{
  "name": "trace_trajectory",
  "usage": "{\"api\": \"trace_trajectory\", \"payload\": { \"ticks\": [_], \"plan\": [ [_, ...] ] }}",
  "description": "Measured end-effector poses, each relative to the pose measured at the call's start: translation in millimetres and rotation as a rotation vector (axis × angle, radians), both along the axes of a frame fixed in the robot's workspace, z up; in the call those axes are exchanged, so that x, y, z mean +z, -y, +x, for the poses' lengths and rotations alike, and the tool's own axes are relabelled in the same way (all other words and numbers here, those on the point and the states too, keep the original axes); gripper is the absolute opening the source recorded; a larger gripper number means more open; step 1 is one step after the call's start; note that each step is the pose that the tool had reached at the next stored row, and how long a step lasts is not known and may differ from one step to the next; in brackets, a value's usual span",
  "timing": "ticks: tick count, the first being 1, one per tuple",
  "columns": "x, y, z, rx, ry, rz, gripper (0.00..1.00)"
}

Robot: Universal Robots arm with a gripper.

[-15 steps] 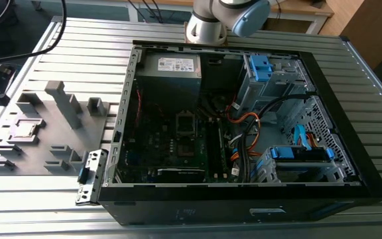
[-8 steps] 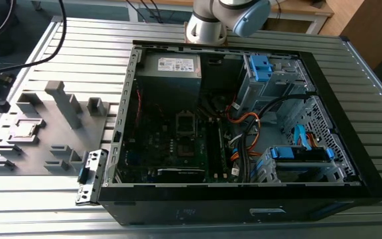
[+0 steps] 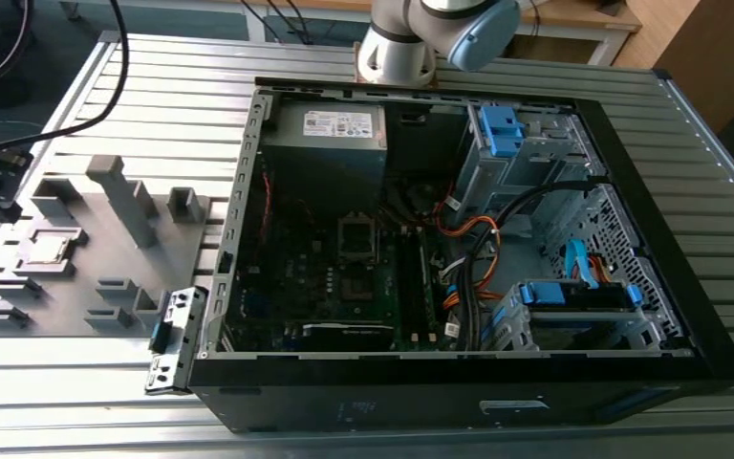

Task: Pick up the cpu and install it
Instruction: 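Pick up the cpu and move it towards the insertion slot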

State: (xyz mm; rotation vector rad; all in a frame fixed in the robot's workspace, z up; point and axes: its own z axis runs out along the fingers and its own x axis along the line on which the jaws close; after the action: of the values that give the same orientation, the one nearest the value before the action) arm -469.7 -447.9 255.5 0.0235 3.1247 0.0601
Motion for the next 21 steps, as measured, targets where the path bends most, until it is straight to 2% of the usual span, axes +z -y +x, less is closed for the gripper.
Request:
{"api": "trace_trajectory", "payload": {
  "ticks": [4,14,18,21],
  "plan": [
    [-0.1,0.0,0.0,0.000,-0.0001,0.0000,0.11],
    [-7.7,0.1,0.0,0.000,-0.0004,-0.0004,0.11],
    [-12.6,2.2,0.0,0.001,-0.0051,-0.0004,0.11],
    [-15.3,3.1,0.0,0.003,-0.0123,-0.0006,0.11]
  ]
}}
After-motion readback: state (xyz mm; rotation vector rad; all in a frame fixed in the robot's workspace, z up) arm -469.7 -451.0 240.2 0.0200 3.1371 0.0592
